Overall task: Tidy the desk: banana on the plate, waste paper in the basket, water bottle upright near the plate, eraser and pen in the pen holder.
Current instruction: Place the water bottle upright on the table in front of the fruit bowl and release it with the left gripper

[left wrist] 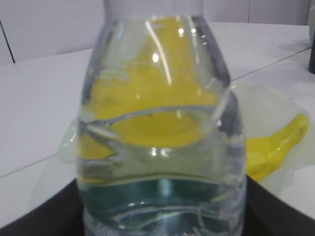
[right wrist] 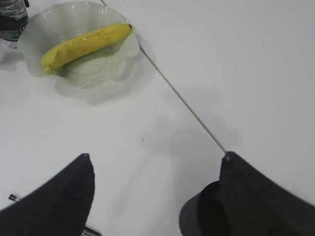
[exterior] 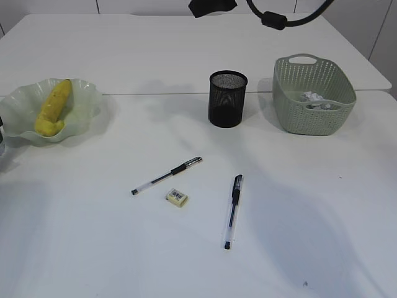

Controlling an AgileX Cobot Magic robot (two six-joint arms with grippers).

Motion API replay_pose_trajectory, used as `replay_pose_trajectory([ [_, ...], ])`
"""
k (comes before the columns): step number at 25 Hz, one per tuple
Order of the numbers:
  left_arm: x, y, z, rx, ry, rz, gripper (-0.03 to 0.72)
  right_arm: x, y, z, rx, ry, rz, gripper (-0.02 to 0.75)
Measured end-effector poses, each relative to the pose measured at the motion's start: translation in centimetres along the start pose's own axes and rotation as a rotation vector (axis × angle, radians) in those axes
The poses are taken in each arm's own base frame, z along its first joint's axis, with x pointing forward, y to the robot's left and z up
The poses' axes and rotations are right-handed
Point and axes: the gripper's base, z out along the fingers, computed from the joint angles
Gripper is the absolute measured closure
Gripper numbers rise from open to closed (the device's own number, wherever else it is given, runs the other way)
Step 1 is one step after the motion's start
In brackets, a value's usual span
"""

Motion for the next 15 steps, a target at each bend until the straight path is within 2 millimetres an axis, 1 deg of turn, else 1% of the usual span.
replay_pose_trajectory([
  [5,0.1,0.0,0.0,0.0,0.001,-0.03,0.245,0.0,0.0,0.0,0.0,0.0,0.0,0.148],
  [10,1.4,-0.4,0.2,0.001,0.037,-0.074,0.225,0.0,0.0,0.0,0.0,0.0,0.0,0.148],
  [15,1.7,-0.4,0.2,0.0,0.065,-0.081,0.223,0.0,0.0,0.0,0.0,0.0,0.0,0.148],
])
